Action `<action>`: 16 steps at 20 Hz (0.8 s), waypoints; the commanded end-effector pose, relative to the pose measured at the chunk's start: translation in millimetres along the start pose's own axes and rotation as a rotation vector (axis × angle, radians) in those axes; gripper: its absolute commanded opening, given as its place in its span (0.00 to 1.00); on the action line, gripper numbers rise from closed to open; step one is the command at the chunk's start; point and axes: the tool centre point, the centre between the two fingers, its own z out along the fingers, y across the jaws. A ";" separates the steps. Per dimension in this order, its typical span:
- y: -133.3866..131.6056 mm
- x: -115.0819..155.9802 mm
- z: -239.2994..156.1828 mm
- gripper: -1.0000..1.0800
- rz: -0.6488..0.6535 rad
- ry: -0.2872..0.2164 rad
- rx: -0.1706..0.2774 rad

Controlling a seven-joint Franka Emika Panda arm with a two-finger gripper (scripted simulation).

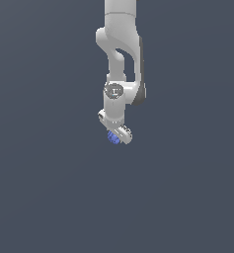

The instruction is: Pick up the object and move it to a goal position.

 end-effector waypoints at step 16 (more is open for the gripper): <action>-8.1 -2.2 -3.7 0.00 0.000 0.001 0.002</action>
